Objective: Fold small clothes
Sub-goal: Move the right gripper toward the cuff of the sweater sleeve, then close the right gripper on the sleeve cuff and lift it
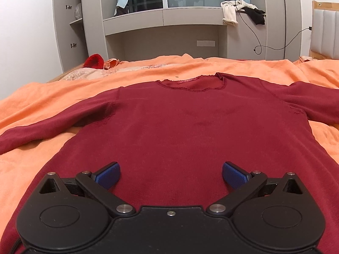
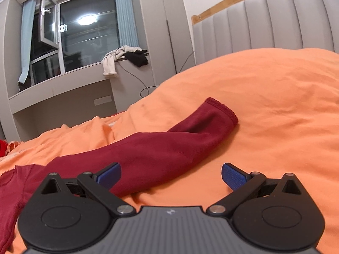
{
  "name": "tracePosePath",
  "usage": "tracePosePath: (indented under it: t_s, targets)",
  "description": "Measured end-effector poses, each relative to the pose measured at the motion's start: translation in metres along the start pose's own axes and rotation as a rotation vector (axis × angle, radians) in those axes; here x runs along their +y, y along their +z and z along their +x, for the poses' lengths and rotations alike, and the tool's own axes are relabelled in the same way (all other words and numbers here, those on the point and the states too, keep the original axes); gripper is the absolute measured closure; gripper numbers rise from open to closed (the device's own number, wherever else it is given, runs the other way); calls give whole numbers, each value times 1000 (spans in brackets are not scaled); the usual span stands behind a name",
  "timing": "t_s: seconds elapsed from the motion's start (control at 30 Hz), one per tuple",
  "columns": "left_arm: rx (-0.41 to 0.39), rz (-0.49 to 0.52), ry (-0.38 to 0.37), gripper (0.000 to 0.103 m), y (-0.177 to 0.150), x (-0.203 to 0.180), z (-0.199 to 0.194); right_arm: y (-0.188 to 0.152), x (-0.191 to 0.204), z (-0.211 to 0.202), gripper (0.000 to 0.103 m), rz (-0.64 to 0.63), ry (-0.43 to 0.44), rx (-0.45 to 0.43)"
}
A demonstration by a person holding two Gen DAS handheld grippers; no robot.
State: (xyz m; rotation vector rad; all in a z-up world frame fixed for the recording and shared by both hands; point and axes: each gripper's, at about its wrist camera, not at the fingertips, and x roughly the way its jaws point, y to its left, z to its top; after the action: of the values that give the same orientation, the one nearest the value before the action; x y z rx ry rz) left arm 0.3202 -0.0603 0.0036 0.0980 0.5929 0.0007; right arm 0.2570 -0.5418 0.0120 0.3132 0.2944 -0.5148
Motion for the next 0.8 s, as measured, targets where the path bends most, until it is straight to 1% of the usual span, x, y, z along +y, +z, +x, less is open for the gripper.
tracePosePath:
  t_s: [0.17,0.3,0.37,0.43,0.47,0.53,0.57,0.63,0.67,0.73,0.8]
  targets:
    - [1,12,5,0,-2,-2,1,0,-19,2,0,102,-41,-38]
    - [-1,14,6,0,-2,-3,1,5,-34,10,1,181,-31,-82]
    - [-1,15,6,0,-2,-3,1,9,-39,19,5,203,-36,-94]
    - [-3,18,6,0,-2,-3,1,14,-45,29,13,221,-50,-103]
    - [-4,20,7,0,-3,-3,1,17,-50,35,15,240,-54,-105]
    - [-4,23,8,0,-3,-4,2,21,-60,45,26,275,-51,-99]
    - [-3,28,10,0,-3,-4,2,24,-65,51,29,290,-49,-100]
    - [-3,39,15,0,-4,-6,3,26,-72,58,47,306,-40,-100]
    - [-4,45,19,0,-5,-7,3,27,-75,61,53,316,-33,-94]
    - [-7,53,23,0,-5,-8,3,26,-80,68,83,340,-25,-73]
    - [-10,53,24,0,-5,-8,2,25,-82,69,89,353,-11,-71]
